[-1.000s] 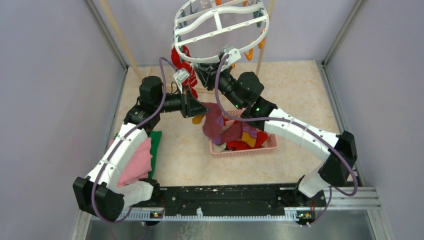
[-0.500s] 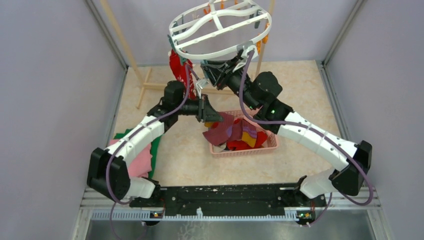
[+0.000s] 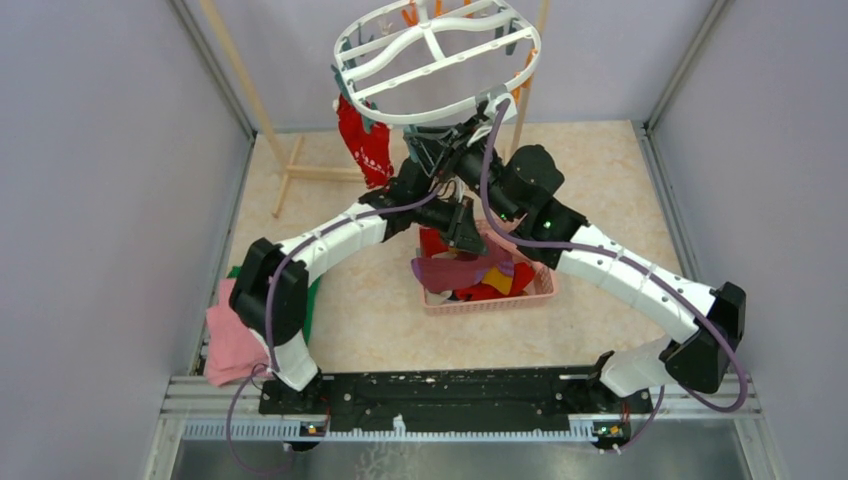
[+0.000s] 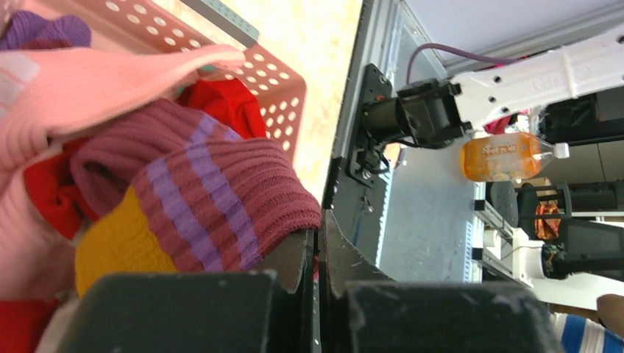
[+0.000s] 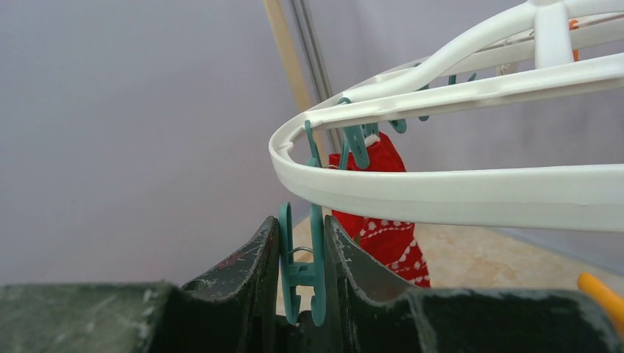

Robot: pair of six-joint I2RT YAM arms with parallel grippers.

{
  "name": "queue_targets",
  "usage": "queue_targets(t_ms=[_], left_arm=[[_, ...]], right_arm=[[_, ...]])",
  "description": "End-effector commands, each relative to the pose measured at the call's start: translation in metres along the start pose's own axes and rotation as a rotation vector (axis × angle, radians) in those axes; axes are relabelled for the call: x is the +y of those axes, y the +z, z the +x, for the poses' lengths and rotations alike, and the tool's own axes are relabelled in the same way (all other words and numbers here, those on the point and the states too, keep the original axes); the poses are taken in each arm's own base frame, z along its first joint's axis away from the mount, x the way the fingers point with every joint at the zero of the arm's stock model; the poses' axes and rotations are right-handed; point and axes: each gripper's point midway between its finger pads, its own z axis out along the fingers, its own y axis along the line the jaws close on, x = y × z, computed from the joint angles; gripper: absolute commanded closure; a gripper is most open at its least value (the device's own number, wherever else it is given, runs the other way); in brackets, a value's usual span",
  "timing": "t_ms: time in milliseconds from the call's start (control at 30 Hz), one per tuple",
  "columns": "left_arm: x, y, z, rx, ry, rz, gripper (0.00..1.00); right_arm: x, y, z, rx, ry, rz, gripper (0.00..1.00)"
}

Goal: Remove the socks clipped to the hanger
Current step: Place the sock in the bin.

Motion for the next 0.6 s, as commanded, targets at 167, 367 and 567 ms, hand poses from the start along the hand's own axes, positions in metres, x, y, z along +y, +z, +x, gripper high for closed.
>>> queue_targets(t_ms=[167, 367, 567], left_arm=[[0.003, 0.073, -0.03, 0.035, 0.138, 0.074, 1.0], [0.01, 0.098, -0.035, 0.022, 0.188, 0.099, 1.0], [0.054, 0.112, 0.005, 0.126, 0.18, 0.013, 1.0]], right_arm=[[0.002, -0.014, -0.031, -0.054, 0.032, -0.006, 1.0], [0.0, -0.014, -0.027, -0.034, 0.033, 0.004, 1.0], [-0.001, -0.017, -0.026, -0.031, 0.037, 0.011, 1.0]])
